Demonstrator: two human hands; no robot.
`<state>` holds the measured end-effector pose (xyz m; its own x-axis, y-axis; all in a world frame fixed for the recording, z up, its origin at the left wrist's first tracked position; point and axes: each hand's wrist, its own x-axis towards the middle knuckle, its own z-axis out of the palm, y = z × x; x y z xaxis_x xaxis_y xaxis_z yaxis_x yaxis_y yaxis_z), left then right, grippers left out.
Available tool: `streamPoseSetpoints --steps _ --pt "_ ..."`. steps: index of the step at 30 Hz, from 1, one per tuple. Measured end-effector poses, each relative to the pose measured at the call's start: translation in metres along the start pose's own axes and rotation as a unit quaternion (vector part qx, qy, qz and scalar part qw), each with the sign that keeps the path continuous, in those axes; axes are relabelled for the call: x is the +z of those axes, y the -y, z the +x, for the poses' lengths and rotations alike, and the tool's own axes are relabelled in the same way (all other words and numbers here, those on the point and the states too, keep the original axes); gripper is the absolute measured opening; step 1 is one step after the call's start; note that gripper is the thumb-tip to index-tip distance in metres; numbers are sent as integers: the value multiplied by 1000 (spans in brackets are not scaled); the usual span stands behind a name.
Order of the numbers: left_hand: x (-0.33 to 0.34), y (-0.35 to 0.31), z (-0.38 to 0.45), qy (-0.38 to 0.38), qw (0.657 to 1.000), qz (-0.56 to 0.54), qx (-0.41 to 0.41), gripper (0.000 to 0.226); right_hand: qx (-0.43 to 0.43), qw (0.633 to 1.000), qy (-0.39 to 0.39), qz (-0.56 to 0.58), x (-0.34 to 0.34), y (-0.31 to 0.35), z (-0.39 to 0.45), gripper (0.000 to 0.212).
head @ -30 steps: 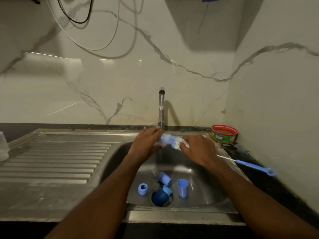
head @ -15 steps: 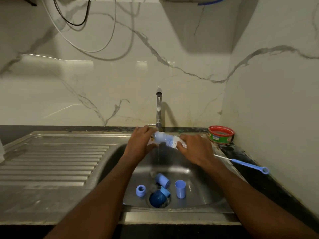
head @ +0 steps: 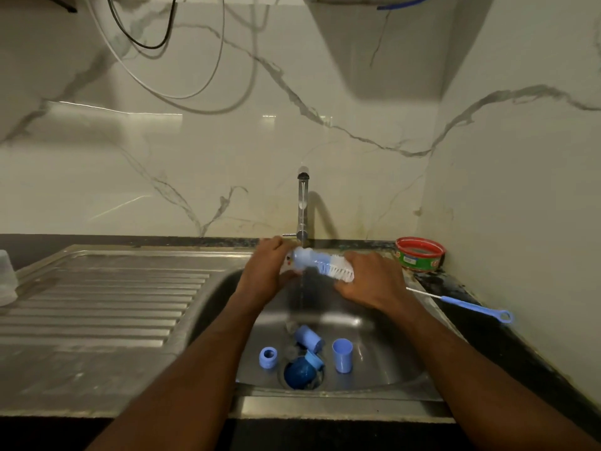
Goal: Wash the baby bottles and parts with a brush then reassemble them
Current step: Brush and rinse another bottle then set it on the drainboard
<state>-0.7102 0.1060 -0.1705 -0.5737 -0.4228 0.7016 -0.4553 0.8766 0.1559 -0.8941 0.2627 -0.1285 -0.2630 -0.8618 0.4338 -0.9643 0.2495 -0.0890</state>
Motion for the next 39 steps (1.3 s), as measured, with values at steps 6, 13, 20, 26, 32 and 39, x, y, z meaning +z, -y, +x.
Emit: streamPoseSetpoints --steps 6,13,20,26,32,39 --pt "-2 -4 -1 4 1000 14 24 58 18 999 21 -36 -4 0 -4 54" --pt "0 -6 -2 8 999 23 40 59 32 999 11 -37 -5 1 -8 44" --pt "6 -9 0 8 998 22 56 57 35 998 32 -44 -8 3 -9 48" --pt "9 -14 -3 56 989 41 128 56 30 995 45 -80 -8 5 -8 46" --pt "8 -13 -7 107 989 25 98 55 16 994 38 -97 -4 10 -6 41" --pt "7 -15 -5 66 995 1 71 56 15 996 43 -73 -4 3 -6 47"
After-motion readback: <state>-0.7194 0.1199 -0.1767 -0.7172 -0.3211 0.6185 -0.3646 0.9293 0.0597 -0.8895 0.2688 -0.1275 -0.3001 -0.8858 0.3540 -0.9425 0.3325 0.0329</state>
